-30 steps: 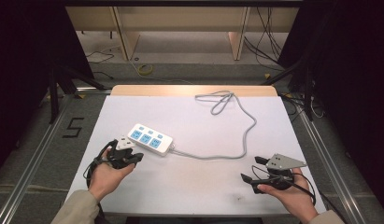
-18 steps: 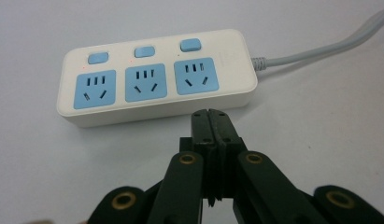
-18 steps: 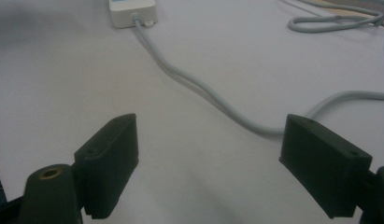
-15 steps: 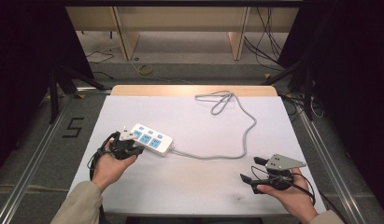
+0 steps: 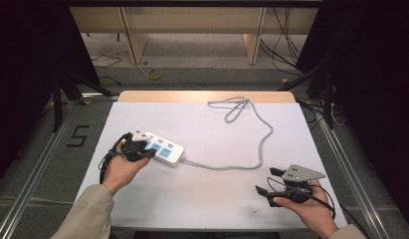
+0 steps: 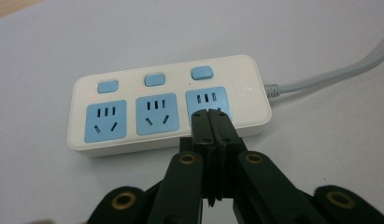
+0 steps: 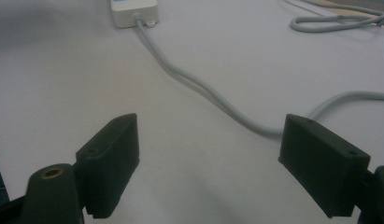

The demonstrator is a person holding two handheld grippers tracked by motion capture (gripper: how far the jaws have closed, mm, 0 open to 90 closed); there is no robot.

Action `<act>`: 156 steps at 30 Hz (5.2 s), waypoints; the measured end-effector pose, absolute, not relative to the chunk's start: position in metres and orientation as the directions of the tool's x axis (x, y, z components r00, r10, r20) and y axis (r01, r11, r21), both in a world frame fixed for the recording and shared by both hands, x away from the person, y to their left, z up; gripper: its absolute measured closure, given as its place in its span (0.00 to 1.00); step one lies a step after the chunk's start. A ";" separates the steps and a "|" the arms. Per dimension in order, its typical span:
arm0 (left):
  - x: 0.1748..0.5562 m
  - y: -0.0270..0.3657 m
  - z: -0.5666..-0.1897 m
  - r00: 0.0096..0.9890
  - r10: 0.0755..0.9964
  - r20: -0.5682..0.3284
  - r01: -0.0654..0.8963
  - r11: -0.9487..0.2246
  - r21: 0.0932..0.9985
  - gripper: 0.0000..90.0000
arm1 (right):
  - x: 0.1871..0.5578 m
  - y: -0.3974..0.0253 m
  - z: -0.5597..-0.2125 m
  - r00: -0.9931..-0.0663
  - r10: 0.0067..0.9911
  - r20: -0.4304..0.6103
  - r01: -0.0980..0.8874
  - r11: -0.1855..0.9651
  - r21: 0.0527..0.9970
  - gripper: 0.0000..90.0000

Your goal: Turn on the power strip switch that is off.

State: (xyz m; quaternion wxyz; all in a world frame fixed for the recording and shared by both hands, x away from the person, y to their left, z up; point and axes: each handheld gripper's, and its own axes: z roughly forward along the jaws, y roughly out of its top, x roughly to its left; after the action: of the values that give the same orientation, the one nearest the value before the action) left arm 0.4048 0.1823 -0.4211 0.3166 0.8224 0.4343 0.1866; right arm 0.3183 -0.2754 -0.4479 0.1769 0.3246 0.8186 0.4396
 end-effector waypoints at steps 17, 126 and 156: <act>0.425 0.168 -0.420 0.569 0.818 0.087 0.579 -0.473 0.664 1.00 | 0.318 -0.275 -0.448 -0.726 0.688 -0.002 0.376 0.399 0.836 0.22; 0.479 0.126 -0.442 0.638 0.758 0.136 0.587 -0.592 0.552 1.00 | 0.317 -0.277 -0.450 -0.724 0.690 0.006 0.390 0.402 0.829 0.24; 0.480 0.124 -0.444 0.632 0.763 0.134 0.600 -0.592 0.538 1.00 | 0.317 -0.278 -0.450 -0.725 0.689 0.006 0.391 0.403 0.827 0.23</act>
State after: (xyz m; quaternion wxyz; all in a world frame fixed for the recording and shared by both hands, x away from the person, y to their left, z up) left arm 0.4797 0.1244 -0.4443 0.2281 0.8742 0.3898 0.1785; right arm 0.3167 -0.2777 -0.4501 0.1711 0.3293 0.8200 0.4359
